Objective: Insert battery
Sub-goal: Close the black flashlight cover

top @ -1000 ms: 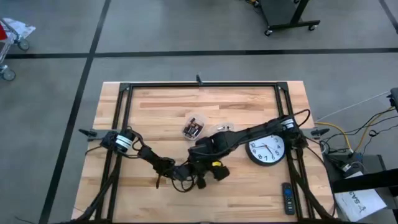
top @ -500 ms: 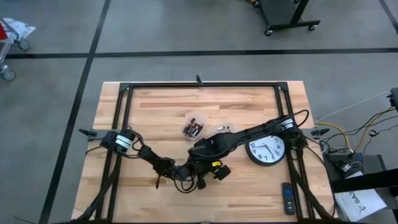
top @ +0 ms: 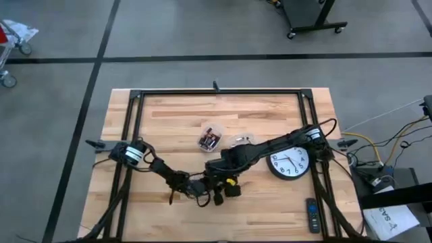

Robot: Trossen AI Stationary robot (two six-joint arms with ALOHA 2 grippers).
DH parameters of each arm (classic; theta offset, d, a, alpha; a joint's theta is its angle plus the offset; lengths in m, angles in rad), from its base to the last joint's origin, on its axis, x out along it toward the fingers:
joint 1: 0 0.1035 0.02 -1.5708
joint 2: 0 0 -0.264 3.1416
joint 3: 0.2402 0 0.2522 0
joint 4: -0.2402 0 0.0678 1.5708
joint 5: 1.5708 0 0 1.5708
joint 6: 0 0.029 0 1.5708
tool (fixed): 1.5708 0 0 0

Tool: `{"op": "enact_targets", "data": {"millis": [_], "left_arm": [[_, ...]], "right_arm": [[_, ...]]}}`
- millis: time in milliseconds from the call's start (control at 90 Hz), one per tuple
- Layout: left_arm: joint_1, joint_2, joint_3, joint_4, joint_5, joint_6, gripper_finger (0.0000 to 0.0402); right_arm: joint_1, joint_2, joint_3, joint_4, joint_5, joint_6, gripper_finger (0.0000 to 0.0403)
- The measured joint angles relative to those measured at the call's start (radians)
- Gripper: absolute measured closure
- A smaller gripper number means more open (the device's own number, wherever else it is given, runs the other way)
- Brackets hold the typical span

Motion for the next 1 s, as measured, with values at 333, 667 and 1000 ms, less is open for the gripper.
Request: {"op": "enact_targets", "data": {"millis": [333, 667, 1000], "left_arm": [[-0.001, 0.001, 0.000, -0.001, -0.001, 0.010, 0.0309], [-0.001, 0.003, 0.000, -0.003, -0.003, 0.011, 0.0255], [-0.006, 0.004, -0.001, 0.022, -0.008, 0.006, 0.0136]], "right_arm": [[-0.004, 0.007, 0.036, -0.027, -0.056, 0.094, 0.0260], [-0.012, 0.010, 0.064, -0.032, -0.056, -0.078, 0.0242], [-0.012, 0.010, 0.064, -0.055, -0.055, -0.122, 0.0272]]}}
